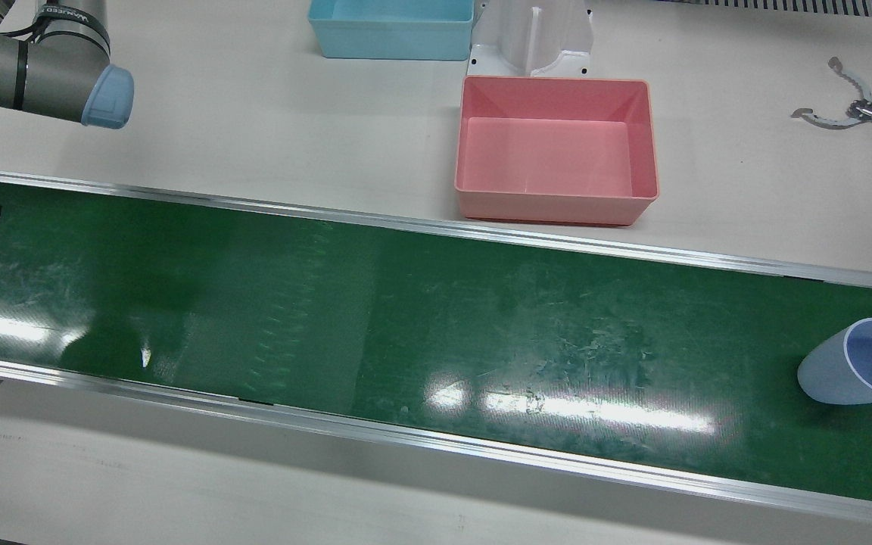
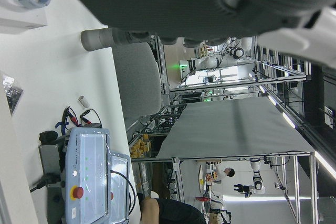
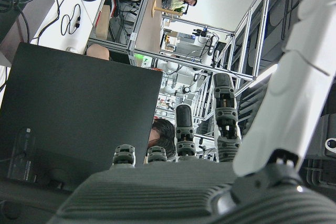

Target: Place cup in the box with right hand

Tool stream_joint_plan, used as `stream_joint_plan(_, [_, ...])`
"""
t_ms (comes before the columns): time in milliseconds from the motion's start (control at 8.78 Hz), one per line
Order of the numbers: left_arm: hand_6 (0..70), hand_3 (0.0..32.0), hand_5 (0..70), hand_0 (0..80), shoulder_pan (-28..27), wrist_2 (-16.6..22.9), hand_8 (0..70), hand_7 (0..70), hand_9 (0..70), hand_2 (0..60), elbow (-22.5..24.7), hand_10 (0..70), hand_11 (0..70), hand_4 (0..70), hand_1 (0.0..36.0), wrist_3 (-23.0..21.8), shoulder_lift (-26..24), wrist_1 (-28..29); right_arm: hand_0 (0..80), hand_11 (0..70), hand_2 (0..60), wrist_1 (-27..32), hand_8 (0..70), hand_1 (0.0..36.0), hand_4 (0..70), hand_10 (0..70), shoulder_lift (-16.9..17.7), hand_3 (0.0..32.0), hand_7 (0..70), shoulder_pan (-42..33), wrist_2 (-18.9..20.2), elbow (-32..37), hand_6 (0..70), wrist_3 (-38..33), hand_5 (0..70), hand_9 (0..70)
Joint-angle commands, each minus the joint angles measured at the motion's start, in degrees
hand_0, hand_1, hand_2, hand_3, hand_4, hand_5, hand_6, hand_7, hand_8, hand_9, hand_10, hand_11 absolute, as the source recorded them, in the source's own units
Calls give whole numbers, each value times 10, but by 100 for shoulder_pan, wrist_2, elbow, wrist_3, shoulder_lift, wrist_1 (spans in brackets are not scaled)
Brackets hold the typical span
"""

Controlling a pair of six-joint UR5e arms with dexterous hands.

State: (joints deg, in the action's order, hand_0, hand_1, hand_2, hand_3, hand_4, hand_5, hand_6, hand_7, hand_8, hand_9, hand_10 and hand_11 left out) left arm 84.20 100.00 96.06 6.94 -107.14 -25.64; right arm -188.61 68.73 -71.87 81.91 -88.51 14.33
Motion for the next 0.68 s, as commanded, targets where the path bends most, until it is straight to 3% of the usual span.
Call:
stream_joint_plan(0, [0, 0, 0, 0, 0, 2, 0, 0, 0, 0, 0, 0, 0, 0, 0, 0, 0, -3, 525, 62, 0, 0, 3, 86, 255, 33, 0, 64, 391, -2, 0, 0, 69, 0, 43, 69])
stream_joint_plan(569, [0, 0, 0, 0, 0, -7, 0, 0, 0, 0, 0, 0, 0, 0, 0, 0, 0, -3, 525, 63, 0, 0, 4, 87, 256, 33, 0, 64, 394, 7, 0, 0, 70, 0, 43, 69])
